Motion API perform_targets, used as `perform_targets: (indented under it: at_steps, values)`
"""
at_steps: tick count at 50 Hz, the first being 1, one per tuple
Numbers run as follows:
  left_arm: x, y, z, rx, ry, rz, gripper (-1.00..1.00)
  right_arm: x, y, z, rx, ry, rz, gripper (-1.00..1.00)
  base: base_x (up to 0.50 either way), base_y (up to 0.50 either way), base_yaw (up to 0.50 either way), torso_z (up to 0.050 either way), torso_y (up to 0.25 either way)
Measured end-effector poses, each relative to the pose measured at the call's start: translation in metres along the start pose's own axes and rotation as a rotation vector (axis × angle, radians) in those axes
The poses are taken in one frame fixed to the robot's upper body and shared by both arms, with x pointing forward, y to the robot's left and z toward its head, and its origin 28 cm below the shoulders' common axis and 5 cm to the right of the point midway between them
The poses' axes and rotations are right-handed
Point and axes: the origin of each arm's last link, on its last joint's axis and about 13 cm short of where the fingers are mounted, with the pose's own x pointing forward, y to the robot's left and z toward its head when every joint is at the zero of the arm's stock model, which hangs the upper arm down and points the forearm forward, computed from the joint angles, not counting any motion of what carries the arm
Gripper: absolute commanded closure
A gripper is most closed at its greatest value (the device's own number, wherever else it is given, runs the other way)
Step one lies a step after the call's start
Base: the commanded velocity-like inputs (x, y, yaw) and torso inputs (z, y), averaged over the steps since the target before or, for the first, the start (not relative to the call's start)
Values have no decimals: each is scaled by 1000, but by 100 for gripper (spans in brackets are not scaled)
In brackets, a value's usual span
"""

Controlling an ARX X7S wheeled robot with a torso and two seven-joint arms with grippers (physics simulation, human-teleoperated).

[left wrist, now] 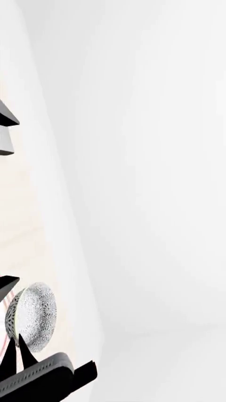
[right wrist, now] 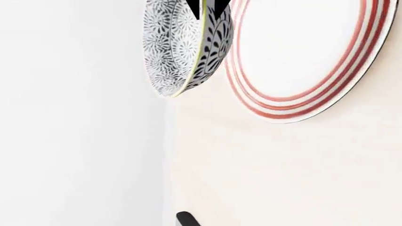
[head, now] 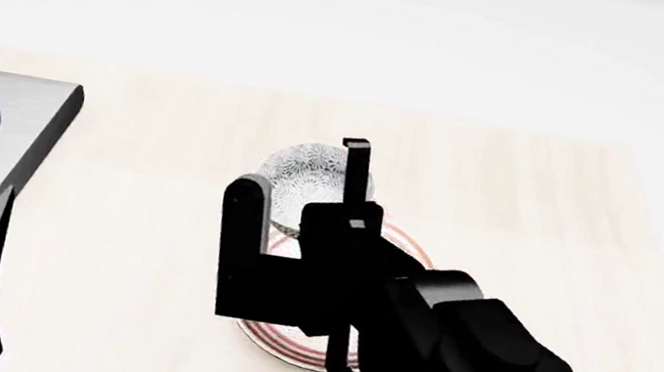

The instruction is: Pick the akita bowl between the plate and the ramekin and place it on the plate.

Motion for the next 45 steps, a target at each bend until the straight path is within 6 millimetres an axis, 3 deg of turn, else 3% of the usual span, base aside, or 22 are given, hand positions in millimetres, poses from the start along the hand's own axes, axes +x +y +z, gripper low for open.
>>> perform_targets:
  at_steps: [45]
  values:
    - [1, 0, -2, -5, 7, 0, -100, 26, 35, -25, 1, 50, -29, 100, 0, 0, 0, 0, 0]
